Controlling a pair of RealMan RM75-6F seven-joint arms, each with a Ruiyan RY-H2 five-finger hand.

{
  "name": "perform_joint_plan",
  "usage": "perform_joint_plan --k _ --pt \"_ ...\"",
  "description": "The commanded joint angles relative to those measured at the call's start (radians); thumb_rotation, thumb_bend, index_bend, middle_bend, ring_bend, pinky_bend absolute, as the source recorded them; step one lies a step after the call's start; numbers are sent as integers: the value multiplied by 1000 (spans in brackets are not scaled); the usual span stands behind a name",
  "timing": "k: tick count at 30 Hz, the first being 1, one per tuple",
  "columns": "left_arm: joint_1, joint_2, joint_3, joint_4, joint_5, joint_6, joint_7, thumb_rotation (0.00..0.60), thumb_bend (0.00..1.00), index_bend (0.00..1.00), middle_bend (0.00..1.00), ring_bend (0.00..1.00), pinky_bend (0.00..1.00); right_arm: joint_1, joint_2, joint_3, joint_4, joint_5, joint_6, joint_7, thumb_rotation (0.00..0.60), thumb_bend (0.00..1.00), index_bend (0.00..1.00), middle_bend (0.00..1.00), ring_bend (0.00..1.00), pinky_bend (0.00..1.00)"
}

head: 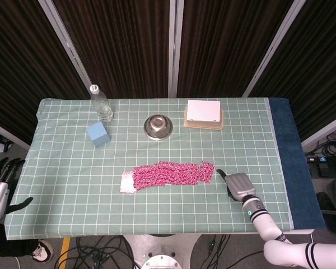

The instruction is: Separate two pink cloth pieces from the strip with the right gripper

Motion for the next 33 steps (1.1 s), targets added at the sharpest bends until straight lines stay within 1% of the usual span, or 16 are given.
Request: perform_joint_plan --k 1,5,10,14,21,33 --pt "2 3 1 1 -2 0 -2 600 0 137 107 39 137 38 -43 8 13 51 -20 -43 600 1000 97 890 868 734" --pt "5 4 1 8 -5 3 -15 600 0 137 107 39 137 81 -84 15 31 126 -26 -90 600 1000 97 890 868 734" --pt "6 4 2 18 -8 0 -30 600 0 137 107 39 137 110 -100 7 37 187 -12 -127 600 1000 97 890 868 734" --pt "7 5 2 22 -7 2 -36 600 0 137 107 39 137 113 -93 -2 31 203 8 -131 600 1000 97 890 868 734" --pt "8 5 4 20 -4 3 -30 600 0 137 107 39 137 105 -66 -25 34 219 8 -111 600 1000 97 890 868 734" --pt "7 2 5 19 -3 -1 -24 600 0 137 107 39 137 65 18 -56 48 219 -10 -32 600 1000 96 890 868 734"
